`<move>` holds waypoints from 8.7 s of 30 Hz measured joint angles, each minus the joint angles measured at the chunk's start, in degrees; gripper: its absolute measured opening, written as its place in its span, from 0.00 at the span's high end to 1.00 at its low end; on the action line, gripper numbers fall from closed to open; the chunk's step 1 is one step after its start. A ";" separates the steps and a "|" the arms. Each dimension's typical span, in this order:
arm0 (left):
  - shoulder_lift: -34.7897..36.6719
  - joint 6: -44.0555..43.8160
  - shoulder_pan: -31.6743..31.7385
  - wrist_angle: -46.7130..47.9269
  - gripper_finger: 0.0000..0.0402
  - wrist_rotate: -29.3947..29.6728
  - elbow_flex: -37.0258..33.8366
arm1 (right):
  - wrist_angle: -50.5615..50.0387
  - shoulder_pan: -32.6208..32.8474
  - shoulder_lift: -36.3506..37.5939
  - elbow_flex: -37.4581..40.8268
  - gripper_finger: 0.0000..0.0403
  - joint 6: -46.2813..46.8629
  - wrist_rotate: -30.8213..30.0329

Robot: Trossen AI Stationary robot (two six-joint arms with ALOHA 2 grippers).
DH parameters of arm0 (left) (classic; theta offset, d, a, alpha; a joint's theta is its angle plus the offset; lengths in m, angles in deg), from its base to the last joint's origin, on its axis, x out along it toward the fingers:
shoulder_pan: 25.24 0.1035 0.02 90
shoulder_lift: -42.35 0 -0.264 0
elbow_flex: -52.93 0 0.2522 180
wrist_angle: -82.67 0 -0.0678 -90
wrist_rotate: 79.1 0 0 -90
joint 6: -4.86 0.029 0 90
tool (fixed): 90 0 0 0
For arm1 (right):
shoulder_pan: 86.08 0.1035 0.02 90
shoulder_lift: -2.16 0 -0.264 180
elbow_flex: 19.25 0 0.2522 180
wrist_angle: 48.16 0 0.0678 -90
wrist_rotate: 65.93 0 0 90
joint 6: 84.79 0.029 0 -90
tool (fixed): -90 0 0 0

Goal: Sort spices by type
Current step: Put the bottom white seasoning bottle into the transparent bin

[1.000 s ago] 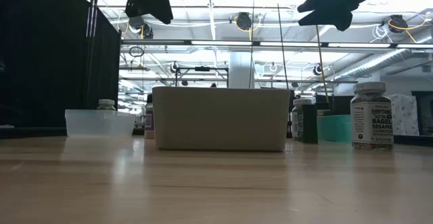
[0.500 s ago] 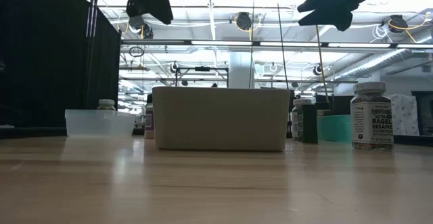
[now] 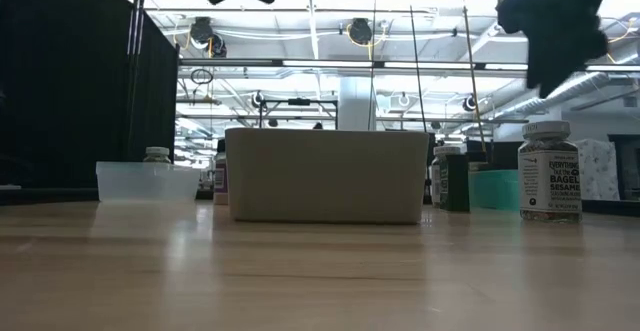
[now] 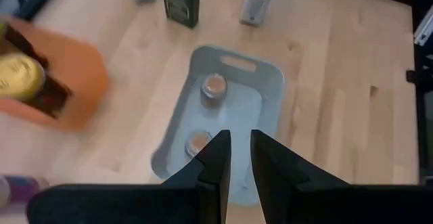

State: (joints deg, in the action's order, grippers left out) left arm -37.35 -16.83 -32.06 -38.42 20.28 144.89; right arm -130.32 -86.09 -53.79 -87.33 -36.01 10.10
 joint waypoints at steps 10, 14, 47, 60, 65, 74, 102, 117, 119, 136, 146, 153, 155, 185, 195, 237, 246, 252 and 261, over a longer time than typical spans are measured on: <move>0.00 3.27 -0.44 -0.74 0.84 2.90 0.00 | -2.75 1.36 -9.26 -5.78 0.47 -1.72 8.35; 0.00 5.46 -0.44 -0.74 0.84 2.91 0.00 | -2.88 1.38 -12.07 -5.80 0.47 -2.87 12.57; 0.00 7.17 -3.09 -0.69 0.84 5.81 -0.04 | 6.25 1.62 -20.21 0.15 0.25 1.20 14.26; 0.00 7.03 -3.09 -1.07 0.84 5.89 -0.07 | 13.95 7.07 -20.58 0.13 0.38 7.78 17.32; 0.00 7.03 -3.11 -1.51 0.84 5.87 -0.07 | 19.79 9.81 -20.58 0.11 0.39 9.04 17.38; -1.08 7.49 -6.22 -8.84 0.84 5.80 -0.07 | 21.70 15.01 -20.58 0.11 0.39 12.80 17.32; -31.15 25.25 -11.19 -64.12 0.77 5.87 -0.07 | 12.56 30.16 -1.87 0.06 0.39 6.43 -15.81; -39.46 23.55 -8.25 -73.20 0.30 5.77 -0.04 | 17.77 30.62 -0.18 0.06 0.39 -0.22 -18.05; -40.05 23.51 -7.99 -73.82 0.25 5.61 -0.04 | 17.77 30.62 -0.18 0.06 0.39 -0.20 -18.03; -43.88 20.48 -5.80 -81.16 0.21 -1.10 -0.07 | 17.26 30.62 0.25 0.06 0.39 -1.46 -19.25; -47.45 19.04 -4.92 -85.25 0.21 -2.66 0.04 | 17.25 30.62 0.25 0.06 0.39 -1.46 -19.25; -47.45 22.05 -4.65 -84.95 0.21 -2.74 0.05 | 17.25 30.62 0.25 0.06 0.39 -1.46 -19.27; -47.45 20.79 -4.42 -84.19 0.21 -2.80 0.09 | 17.25 30.62 0.25 0.06 0.39 -1.48 -19.27; -48.50 21.52 -4.13 -82.34 0.21 -3.76 0.17 | 17.07 30.62 0.23 0.06 0.39 -1.95 -19.47; -49.45 22.20 -3.96 -83.70 0.21 -5.48 0.98 | 17.09 30.62 0.23 0.06 0.39 -1.95 -19.46; -46.28 27.31 -7.47 -81.12 0.47 -0.33 3.96 | 16.56 30.62 0.21 0.06 0.39 -1.53 -19.46; -30.79 29.58 -8.06 -59.89 0.47 12.87 4.05 | 14.26 30.58 0.23 0.06 0.39 1.35 -22.33; -19.03 29.24 -7.09 -48.77 0.47 28.57 -3.14 | 13.71 30.45 0.23 0.06 0.39 1.53 -25.23; 4.04 12.85 2.15 -47.84 0.47 47.28 -27.41 | 13.82 30.32 0.23 0.08 0.39 1.34 -28.62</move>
State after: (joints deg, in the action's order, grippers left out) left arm -33.31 -3.98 -29.91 -86.26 67.56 117.47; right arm -116.50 -55.78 -53.56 -87.25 -34.68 -18.52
